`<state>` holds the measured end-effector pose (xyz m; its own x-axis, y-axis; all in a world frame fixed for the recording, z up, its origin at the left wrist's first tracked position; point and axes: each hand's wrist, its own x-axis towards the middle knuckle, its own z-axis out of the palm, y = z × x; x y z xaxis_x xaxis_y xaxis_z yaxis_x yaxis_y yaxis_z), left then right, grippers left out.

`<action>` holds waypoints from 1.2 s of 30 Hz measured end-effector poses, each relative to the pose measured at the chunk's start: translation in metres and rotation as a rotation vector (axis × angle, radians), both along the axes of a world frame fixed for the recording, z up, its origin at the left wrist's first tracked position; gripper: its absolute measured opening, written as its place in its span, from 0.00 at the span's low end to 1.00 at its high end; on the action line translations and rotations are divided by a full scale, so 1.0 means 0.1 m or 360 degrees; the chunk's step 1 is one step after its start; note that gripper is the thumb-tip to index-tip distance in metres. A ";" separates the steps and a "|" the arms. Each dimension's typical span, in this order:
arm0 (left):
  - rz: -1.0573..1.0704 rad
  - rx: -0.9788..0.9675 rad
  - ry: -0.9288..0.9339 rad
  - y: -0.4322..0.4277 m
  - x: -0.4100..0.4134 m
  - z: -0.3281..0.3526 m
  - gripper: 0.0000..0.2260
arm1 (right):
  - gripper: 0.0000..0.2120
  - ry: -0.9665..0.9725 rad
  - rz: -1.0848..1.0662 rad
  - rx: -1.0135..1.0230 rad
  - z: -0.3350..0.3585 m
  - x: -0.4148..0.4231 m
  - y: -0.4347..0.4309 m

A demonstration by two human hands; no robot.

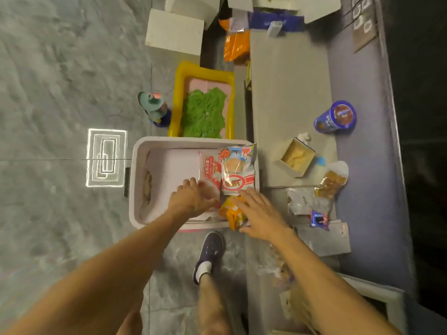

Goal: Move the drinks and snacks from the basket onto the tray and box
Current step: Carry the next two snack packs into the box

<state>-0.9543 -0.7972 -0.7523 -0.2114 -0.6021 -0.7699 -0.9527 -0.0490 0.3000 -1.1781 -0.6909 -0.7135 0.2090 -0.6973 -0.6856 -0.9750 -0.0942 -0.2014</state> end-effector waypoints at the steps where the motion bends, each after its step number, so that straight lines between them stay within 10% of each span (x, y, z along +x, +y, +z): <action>1: 0.0084 0.0041 0.0010 0.03 -0.06 -0.12 0.49 | 0.46 -0.0002 0.0071 -0.0019 -0.10 -0.04 0.01; 16: 0.1093 0.0294 0.0380 0.05 -0.08 -0.40 0.24 | 0.33 -0.0378 -0.0288 -0.0258 -0.07 -0.08 0.02; 36: -0.0012 -0.0372 0.1495 -1.10 0.21 3.45 0.33 | 0.26 -0.0292 -0.1452 -0.1115 3.73 0.33 -0.24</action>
